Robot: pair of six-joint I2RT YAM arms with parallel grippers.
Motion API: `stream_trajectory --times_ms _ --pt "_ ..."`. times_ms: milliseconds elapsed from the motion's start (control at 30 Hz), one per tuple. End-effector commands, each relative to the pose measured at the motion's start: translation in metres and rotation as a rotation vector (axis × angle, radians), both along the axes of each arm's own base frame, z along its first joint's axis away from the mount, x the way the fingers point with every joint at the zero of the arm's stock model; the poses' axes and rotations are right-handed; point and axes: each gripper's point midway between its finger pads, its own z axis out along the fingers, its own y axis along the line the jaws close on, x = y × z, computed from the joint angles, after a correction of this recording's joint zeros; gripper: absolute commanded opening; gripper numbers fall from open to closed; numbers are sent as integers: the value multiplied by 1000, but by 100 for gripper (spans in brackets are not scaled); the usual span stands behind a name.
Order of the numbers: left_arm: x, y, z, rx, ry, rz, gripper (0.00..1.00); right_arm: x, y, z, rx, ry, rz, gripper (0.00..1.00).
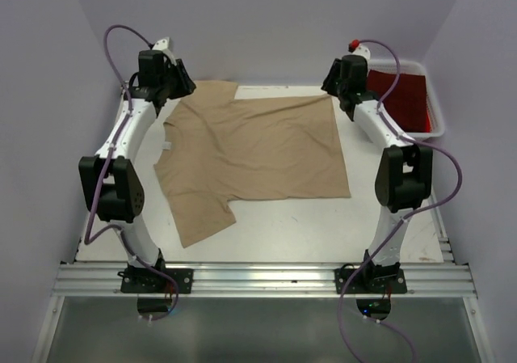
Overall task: Fold and stack the t-shirts
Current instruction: Flatten the tshirt out
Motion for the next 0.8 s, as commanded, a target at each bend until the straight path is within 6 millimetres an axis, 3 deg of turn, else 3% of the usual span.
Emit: stream_trajectory --times_ms 0,67,100,233,333,367,400,433,467,533,567,633,767 --pt "-40 1 -19 -39 96 27 40 -35 -19 -9 -82 113 -41 41" --pt "-73 -5 -48 -61 183 20 44 -58 -24 -26 -89 204 -54 45" --pt "-95 -11 -68 -61 242 -1 47 -75 -29 -36 -100 245 -68 53" --pt "-142 -25 -109 3 363 -44 50 -84 -37 -53 -150 298 -71 66" --pt "-174 -38 -126 36 411 -82 50 -64 -30 -64 -152 368 -43 65" --pt "-181 -41 -129 42 420 -89 51 -45 -27 -42 -137 321 -43 65" --pt "-193 -50 -134 51 437 -107 51 -41 -24 -72 -139 402 -32 63" --pt "-199 -53 -136 54 448 -118 51 -33 -22 -74 -125 410 -34 62" --pt "-208 -56 -140 60 476 -123 50 -14 -17 -50 -109 355 -33 61" --pt "-225 -62 -144 65 498 -137 49 -7 -14 -79 -108 427 -33 58" --pt "-232 -64 -145 70 503 -146 49 4 -14 -69 -103 399 -39 57" --pt "-248 -68 -146 90 506 -154 49 10 -17 -77 -99 411 -56 55" --pt "-274 -65 -148 102 526 -162 48 21 -26 -106 -82 437 -85 49"
